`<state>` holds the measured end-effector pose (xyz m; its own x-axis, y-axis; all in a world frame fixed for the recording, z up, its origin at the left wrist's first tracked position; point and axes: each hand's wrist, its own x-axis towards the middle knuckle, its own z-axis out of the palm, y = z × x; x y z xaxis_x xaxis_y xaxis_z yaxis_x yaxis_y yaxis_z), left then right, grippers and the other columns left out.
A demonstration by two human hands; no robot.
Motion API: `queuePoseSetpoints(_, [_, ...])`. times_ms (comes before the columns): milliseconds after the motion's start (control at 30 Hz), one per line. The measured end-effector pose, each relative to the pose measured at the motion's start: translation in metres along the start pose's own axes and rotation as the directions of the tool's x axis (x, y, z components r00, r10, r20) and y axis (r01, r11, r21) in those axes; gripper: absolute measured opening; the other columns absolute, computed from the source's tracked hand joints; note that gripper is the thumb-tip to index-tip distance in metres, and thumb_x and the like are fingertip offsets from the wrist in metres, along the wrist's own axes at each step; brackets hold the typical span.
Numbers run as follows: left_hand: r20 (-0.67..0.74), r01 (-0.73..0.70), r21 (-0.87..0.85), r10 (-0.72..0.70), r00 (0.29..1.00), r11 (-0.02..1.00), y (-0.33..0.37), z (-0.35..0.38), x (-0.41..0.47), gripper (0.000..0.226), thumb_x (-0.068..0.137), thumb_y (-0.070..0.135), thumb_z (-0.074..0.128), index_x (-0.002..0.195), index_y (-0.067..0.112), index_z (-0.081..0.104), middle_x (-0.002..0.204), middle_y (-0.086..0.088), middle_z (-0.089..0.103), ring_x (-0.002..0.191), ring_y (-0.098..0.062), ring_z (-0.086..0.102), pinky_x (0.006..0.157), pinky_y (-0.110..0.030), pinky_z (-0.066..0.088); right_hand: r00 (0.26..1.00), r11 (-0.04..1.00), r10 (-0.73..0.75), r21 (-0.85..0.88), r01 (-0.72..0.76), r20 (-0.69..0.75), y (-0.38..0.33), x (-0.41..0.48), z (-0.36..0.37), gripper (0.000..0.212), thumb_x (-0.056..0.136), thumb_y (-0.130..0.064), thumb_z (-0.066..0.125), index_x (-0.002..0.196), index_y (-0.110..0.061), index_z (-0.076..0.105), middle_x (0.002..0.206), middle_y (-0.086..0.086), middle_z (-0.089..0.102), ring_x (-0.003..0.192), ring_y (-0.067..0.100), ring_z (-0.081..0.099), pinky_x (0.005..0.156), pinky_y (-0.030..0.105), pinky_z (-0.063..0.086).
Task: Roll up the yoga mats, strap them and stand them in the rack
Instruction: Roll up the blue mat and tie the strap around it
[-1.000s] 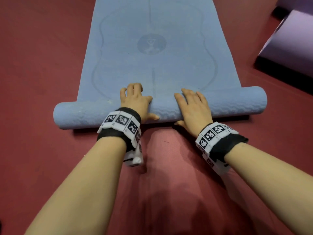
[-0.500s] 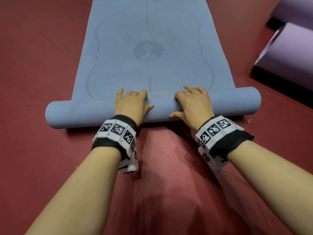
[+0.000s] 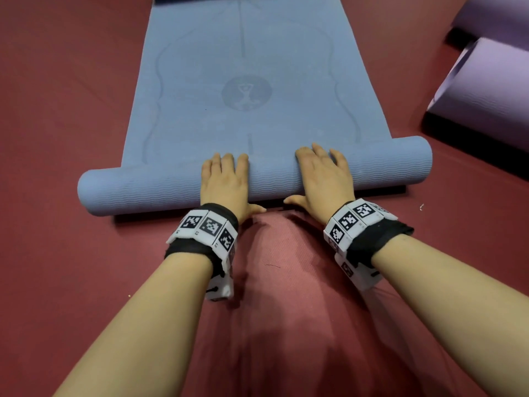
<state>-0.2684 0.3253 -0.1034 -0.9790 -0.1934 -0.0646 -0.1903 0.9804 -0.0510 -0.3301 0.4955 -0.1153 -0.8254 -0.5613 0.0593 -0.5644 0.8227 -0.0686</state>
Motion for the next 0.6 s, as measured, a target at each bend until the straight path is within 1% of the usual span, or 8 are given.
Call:
queuePoseSetpoints(133, [-0.059, 0.007, -0.016, -0.008, 0.998, 1.000, -0.004, 0.000, 0.010, 0.078, 0.071, 0.049, 0.074, 0.134, 0.016, 0.043, 0.146, -0.018, 0.030, 0.142, -0.037, 0.014, 0.114, -0.047, 0.003, 1.000, 0.999, 0.006, -0.053, -0.007, -0.005, 0.007, 0.015, -0.004, 0.084, 0.070, -0.054, 0.073, 0.138, -0.018, 0.040, 0.152, 0.007, 0.030, 0.146, 0.027, 0.012, 0.115, 0.045, 0.007])
queuePoseSetpoints(267, [-0.056, 0.032, 0.026, -0.030, 0.998, 0.999, -0.007, -0.006, 0.019, 0.078, 0.067, 0.054, 0.074, 0.134, 0.026, 0.044, 0.149, -0.015, 0.018, 0.139, -0.033, 0.012, 0.112, -0.047, 0.006, 0.996, 0.992, 0.040, -0.126, -0.030, 0.081, 0.004, 0.027, -0.002, 0.101, 0.058, -0.057, 0.079, 0.140, -0.015, 0.037, 0.144, 0.015, 0.037, 0.134, 0.031, 0.032, 0.112, 0.044, 0.018])
queuePoseSetpoints(333, [0.008, 0.020, 0.046, -0.020, 1.000, 0.999, -0.010, -0.001, 0.019, 0.094, 0.063, 0.055, 0.077, 0.142, 0.027, 0.033, 0.149, -0.015, 0.019, 0.139, -0.033, 0.015, 0.112, -0.046, 0.009, 0.997, 0.980, 0.018, -0.201, -0.003, 0.070, 0.003, 0.031, 0.006, 0.087, 0.055, -0.037, 0.087, 0.127, -0.006, 0.050, 0.117, 0.017, 0.058, 0.111, 0.033, 0.053, 0.096, 0.039, 0.040])
queuePoseSetpoints(367, [0.018, 0.003, 0.059, -0.004, 1.000, 0.998, -0.013, 0.003, 0.020, 0.101, 0.062, 0.052, 0.079, 0.144, 0.026, 0.028, 0.149, -0.015, 0.022, 0.138, -0.033, 0.019, 0.111, -0.045, 0.012, 1.000, 0.972, 0.002, -0.236, 0.000, 0.005, 0.002, 0.036, 0.009, 0.072, 0.047, -0.027, 0.090, 0.109, -0.005, 0.062, 0.094, 0.015, 0.065, 0.091, 0.031, 0.062, 0.079, 0.035, 0.048])
queuePoseSetpoints(433, [0.002, -0.034, 0.078, 0.034, 0.999, 0.996, -0.019, 0.008, 0.018, 0.102, 0.061, 0.042, 0.083, 0.145, 0.022, 0.028, 0.142, -0.015, 0.035, 0.130, -0.034, 0.034, 0.106, -0.042, 0.024, 0.997, 0.968, -0.065, -0.245, 0.051, -0.051, -0.001, 0.037, -0.001, 0.049, 0.035, -0.021, 0.090, 0.075, -0.009, 0.065, 0.064, 0.008, 0.062, 0.060, 0.026, 0.063, 0.058, 0.027, 0.047])
queuePoseSetpoints(467, [-0.019, -0.048, 0.087, 0.050, 0.999, 0.995, -0.020, 0.007, 0.017, 0.098, 0.062, 0.038, 0.084, 0.143, 0.021, 0.032, 0.136, -0.014, 0.042, 0.123, -0.034, 0.041, 0.101, -0.042, 0.029, 0.996, 0.964, -0.079, -0.257, 0.069, -0.029, -0.001, 0.036, -0.006, 0.043, 0.039, -0.022, 0.089, 0.072, -0.011, 0.064, 0.063, 0.006, 0.062, 0.059, 0.025, 0.063, 0.059, 0.026, 0.046])
queuePoseSetpoints(533, [-0.016, -0.064, 0.096, 0.066, 0.998, 0.993, -0.019, 0.002, 0.011, 0.088, 0.066, 0.036, 0.081, 0.140, 0.020, 0.036, 0.127, -0.011, 0.050, 0.114, -0.033, 0.048, 0.094, -0.041, 0.033, 0.996, 0.968, -0.066, -0.236, 0.080, 0.065, -0.001, 0.030, -0.016, 0.033, 0.065, -0.021, 0.079, 0.091, -0.011, 0.062, 0.087, 0.009, 0.067, 0.083, 0.027, 0.065, 0.076, 0.033, 0.043])
queuePoseSetpoints(600, [0.028, -0.081, 0.089, 0.079, 0.996, 0.993, -0.019, -0.002, 0.001, 0.079, 0.071, 0.038, 0.077, 0.138, 0.020, 0.038, 0.124, -0.009, 0.052, 0.112, -0.031, 0.052, 0.093, -0.040, 0.033, 0.984, 0.976, -0.098, -0.177, 0.125, 0.150, -0.002, 0.020, -0.018, 0.038, 0.077, -0.026, 0.071, 0.107, -0.010, 0.055, 0.107, 0.010, 0.063, 0.100, 0.029, 0.061, 0.088, 0.037, 0.036])
